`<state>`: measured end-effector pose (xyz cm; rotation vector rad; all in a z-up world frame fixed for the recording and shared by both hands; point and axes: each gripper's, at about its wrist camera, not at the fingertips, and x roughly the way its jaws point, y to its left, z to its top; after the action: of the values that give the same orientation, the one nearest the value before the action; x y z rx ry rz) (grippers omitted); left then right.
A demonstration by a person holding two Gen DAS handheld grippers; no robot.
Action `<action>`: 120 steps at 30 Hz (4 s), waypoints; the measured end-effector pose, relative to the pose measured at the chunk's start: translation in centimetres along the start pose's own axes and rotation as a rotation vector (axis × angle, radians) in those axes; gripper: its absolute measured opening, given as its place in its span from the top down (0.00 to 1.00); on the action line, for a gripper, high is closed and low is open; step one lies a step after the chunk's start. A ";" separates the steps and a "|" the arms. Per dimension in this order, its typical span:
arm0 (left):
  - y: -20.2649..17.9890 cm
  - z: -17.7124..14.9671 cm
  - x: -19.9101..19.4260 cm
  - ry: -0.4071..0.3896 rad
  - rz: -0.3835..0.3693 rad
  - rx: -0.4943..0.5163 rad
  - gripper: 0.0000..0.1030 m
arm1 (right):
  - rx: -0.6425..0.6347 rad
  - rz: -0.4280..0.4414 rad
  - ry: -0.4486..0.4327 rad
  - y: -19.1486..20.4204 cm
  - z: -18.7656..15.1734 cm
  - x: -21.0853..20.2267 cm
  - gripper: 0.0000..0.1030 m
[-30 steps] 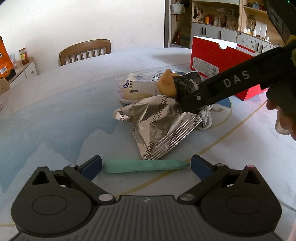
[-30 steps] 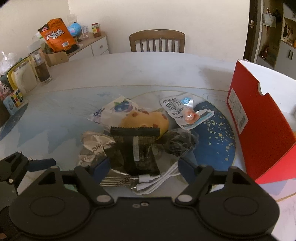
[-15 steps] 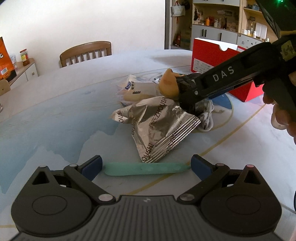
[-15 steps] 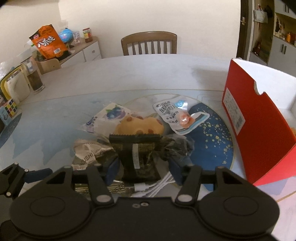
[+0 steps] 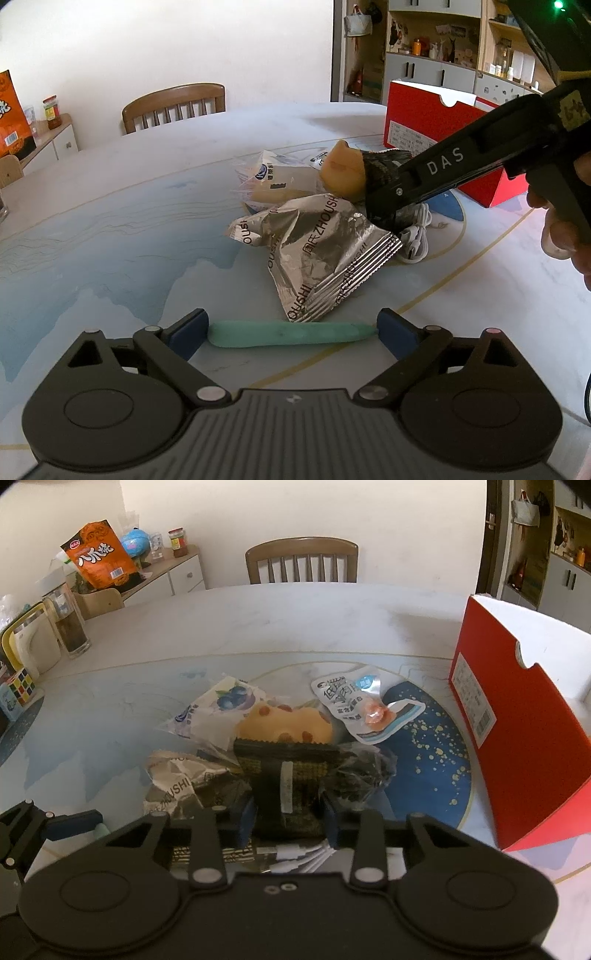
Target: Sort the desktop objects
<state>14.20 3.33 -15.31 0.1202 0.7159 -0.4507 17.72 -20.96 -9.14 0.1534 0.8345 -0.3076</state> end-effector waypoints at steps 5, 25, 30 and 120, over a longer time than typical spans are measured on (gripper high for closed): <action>0.0 0.1 -0.2 -0.001 -0.002 -0.009 0.05 | 0.010 -0.007 -0.009 -0.2 0.1 -0.6 0.68; -1.0 3.5 -3.7 -0.058 -0.012 0.001 0.05 | 0.012 -0.007 -0.072 -1.4 0.7 -4.8 0.69; -1.4 4.3 -4.6 -0.064 -0.019 -0.012 0.05 | 0.017 -0.001 -0.082 -1.8 0.6 -6.0 0.69; -25.4 26.0 7.0 -0.092 -0.193 0.232 0.05 | 0.015 -0.021 -0.040 -30.5 6.4 -9.6 0.69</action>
<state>23.52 -28.64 0.77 0.2487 0.5854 -0.7192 6.17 -49.43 1.88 0.1520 0.7946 -0.3361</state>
